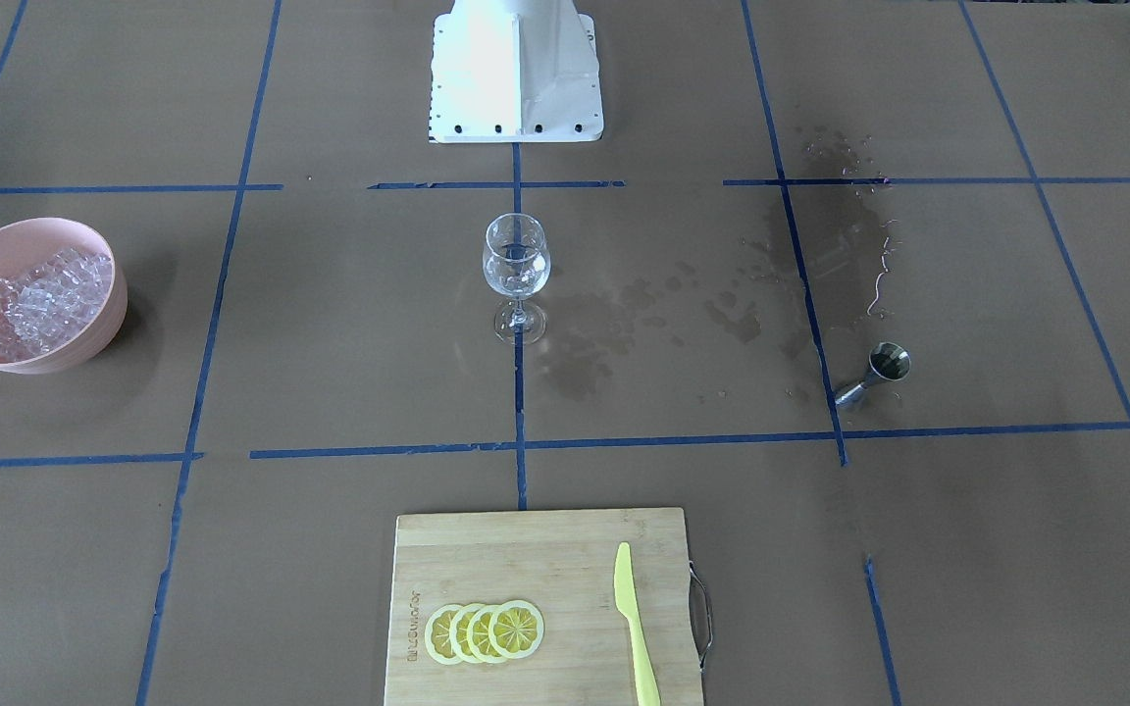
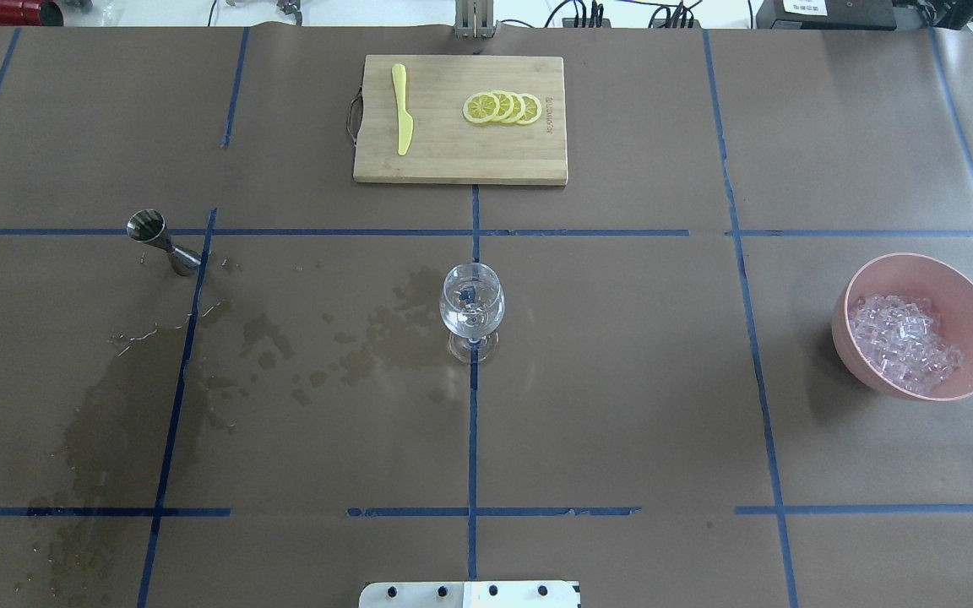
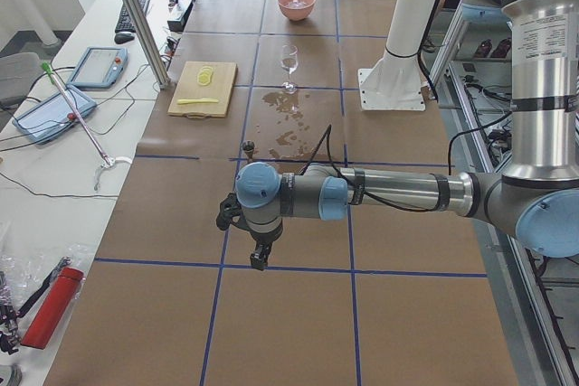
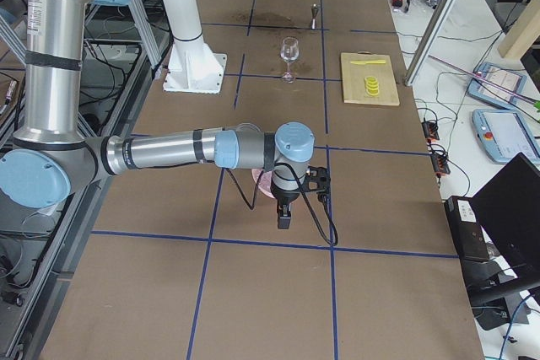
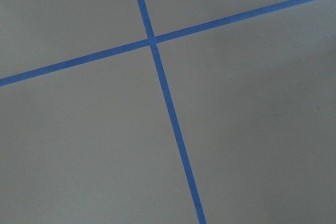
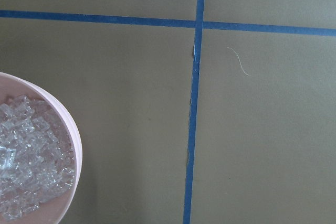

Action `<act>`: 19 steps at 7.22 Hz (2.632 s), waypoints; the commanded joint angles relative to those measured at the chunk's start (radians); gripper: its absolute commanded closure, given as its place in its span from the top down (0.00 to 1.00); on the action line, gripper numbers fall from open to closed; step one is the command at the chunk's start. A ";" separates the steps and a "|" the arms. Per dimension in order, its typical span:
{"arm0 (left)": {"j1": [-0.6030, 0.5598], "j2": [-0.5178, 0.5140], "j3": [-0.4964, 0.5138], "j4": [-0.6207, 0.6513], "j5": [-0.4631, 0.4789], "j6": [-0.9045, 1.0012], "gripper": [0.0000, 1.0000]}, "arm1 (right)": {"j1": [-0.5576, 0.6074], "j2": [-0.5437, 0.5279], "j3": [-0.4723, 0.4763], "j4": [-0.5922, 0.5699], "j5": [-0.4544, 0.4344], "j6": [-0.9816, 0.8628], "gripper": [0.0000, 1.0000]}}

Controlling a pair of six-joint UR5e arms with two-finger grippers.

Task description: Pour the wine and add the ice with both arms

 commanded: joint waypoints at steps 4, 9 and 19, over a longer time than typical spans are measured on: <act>0.009 0.002 -0.004 -0.134 0.001 0.004 1.00 | -0.053 0.033 0.053 0.001 -0.004 0.015 1.00; 0.004 -0.003 -0.001 -0.445 -0.202 -0.010 1.00 | -0.052 0.024 0.066 0.205 0.013 0.134 1.00; 0.712 -0.148 -0.217 -0.955 0.794 -1.165 1.00 | -0.049 0.050 0.064 0.353 0.042 0.199 1.00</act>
